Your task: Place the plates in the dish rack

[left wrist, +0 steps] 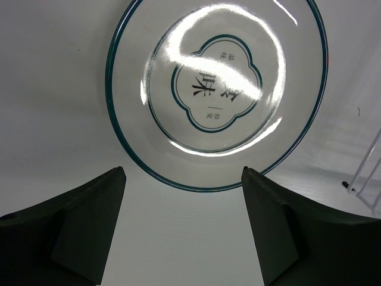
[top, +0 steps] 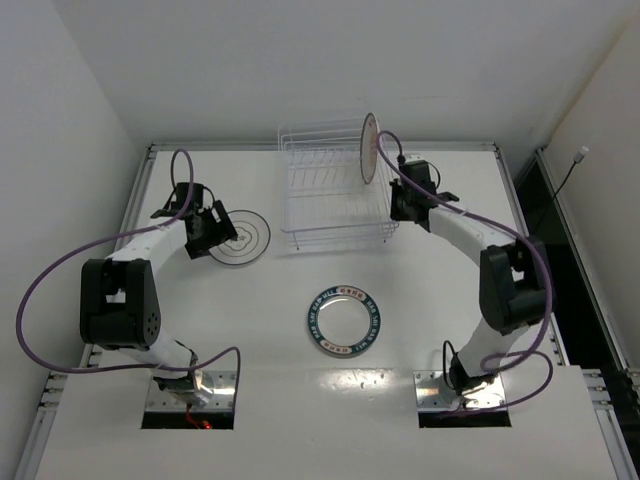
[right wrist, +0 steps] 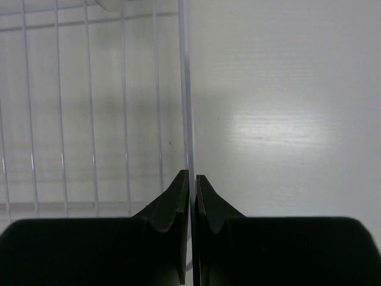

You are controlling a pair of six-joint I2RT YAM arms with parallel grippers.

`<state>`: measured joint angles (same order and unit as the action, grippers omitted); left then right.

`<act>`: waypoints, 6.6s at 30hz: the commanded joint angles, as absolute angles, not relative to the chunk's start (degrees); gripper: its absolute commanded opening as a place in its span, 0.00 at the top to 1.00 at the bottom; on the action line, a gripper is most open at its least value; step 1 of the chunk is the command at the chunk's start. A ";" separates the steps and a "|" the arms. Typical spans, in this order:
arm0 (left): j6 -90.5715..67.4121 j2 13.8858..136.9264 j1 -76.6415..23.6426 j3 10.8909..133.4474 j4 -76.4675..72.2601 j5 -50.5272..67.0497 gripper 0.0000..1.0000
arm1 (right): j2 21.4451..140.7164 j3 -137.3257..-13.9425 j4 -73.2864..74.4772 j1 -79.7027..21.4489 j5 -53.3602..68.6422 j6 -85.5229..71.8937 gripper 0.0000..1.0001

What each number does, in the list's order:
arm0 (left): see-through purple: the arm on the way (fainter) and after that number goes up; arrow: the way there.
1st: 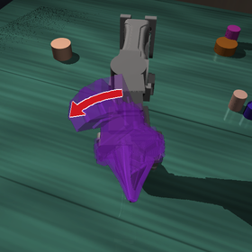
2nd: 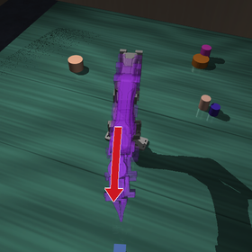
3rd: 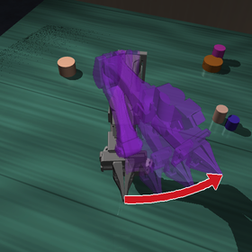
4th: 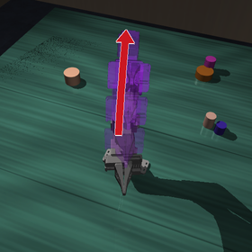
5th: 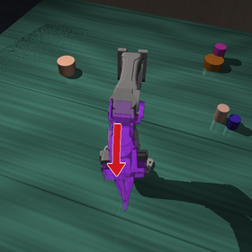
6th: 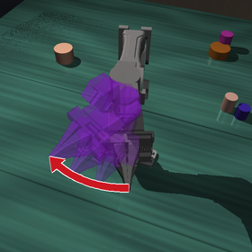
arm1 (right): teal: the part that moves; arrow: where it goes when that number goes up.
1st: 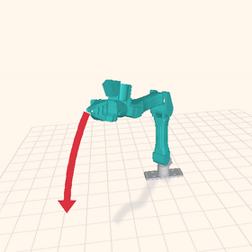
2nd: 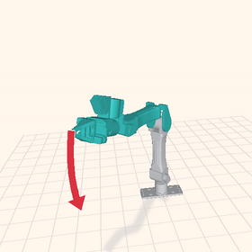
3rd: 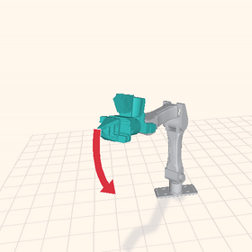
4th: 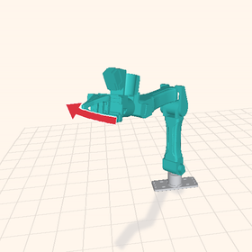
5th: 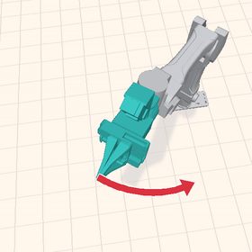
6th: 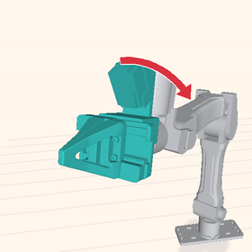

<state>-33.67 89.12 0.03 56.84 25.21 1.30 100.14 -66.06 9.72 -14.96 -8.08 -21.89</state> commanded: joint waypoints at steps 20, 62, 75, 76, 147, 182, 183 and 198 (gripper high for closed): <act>-33.49 86.40 0.26 57.74 24.96 1.67 0.24 | 89.38 -57.30 14.76 -20.48 -10.89 -22.68 1.00; -33.49 83.50 0.26 57.22 24.96 0.62 0.24 | 64.58 -11.33 -7.56 -26.62 24.08 -73.13 0.49; -33.49 81.83 0.26 56.69 25.49 0.09 0.24 | 54.69 -21.78 14.82 -32.78 14.79 -65.75 1.00; -33.49 81.83 0.26 56.69 25.49 0.09 0.24 | 53.01 -24.15 17.90 -33.48 13.81 -65.22 1.00; -34.54 87.28 0.26 57.74 27.86 -0.44 0.24 | 72.32 -19.15 3.00 -35.51 12.30 -74.27 0.42; -34.54 85.26 0.26 58.27 28.39 -4.03 0.24 | 51.92 -61.19 45.49 -49.22 -16.76 -55.84 1.00; -34.54 85.25 0.26 58.27 28.39 -4.04 0.24 | 53.42 -64.57 47.09 -49.22 -23.66 -53.72 1.00; -35.07 85.17 0.26 58.27 28.39 -4.75 0.24 | 96.11 -97.63 17.96 -43.08 -71.54 -8.55 1.00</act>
